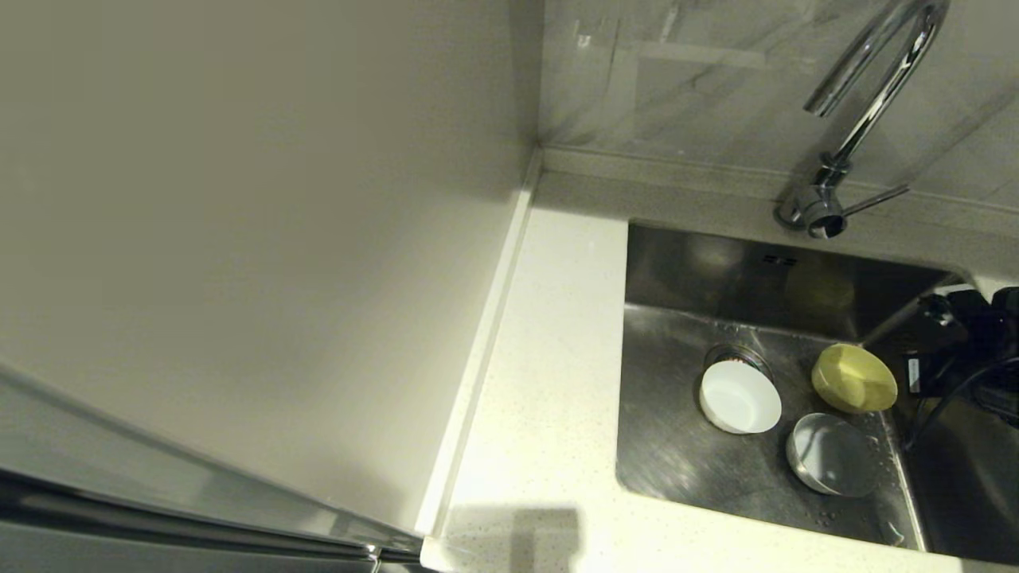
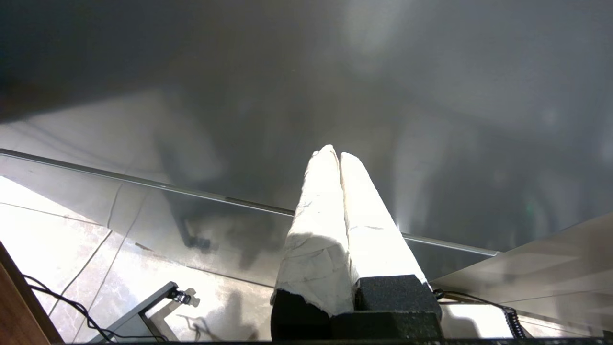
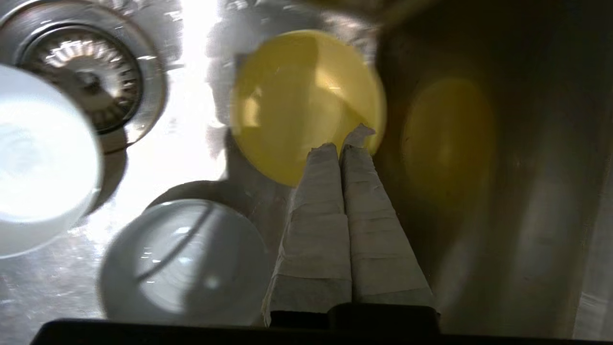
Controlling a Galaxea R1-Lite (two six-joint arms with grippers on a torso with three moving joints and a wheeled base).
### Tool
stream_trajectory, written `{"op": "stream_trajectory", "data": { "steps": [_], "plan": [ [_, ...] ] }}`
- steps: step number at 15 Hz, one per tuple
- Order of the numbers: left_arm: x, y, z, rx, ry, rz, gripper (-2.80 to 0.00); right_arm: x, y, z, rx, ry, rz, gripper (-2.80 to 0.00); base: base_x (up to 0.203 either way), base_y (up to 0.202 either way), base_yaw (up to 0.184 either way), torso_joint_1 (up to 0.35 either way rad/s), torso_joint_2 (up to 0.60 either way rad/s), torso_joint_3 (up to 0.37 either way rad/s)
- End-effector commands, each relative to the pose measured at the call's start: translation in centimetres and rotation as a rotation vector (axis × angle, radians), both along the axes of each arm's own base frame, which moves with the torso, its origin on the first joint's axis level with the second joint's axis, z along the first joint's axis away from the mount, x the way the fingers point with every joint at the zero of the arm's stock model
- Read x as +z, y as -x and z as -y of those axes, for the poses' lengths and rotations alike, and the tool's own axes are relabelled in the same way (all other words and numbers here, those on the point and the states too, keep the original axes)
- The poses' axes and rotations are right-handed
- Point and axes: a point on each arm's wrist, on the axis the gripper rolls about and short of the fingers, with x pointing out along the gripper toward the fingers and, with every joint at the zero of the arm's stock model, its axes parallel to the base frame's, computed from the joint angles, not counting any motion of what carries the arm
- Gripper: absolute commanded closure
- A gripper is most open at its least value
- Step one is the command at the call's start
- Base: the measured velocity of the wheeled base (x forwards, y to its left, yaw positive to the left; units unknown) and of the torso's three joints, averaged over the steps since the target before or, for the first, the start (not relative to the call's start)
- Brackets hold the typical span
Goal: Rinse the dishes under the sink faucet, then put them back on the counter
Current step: Put a bowl back to the table from the sink
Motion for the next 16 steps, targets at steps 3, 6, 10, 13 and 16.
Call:
{"op": "stream_trajectory", "data": {
  "steps": [3,6,10,13,16],
  "plan": [
    [0.0,0.0,0.0,0.002,0.001,0.003,0.00,-1.3,-0.4,-1.6,0.042,-0.136,-0.077,0.00,0.000,0.000,0.000,0.000,0.00,0.000],
    [0.0,0.0,0.0,0.000,0.000,0.003,0.00,-1.2,-1.7,-1.2,0.026,-0.116,-0.061,-2.80,0.000,0.000,0.000,0.000,0.00,0.000],
    [0.0,0.0,0.0,0.001,0.001,0.005,0.00,-3.6,-4.5,-0.4,-0.034,-0.085,-0.099,-2.80,0.000,0.000,0.000,0.000,0.00,0.000],
    [0.0,0.0,0.0,0.000,0.000,0.003,0.00,-5.5,-6.5,-0.7,-0.073,-0.049,-0.125,-2.80,0.000,0.000,0.000,0.000,0.00,0.000],
    [0.0,0.0,0.0,-0.001,0.001,0.003,0.00,-6.6,-8.1,-0.5,-0.090,-0.034,-0.125,-2.80,0.000,0.000,0.000,0.000,0.00,0.000]
  ]
}}
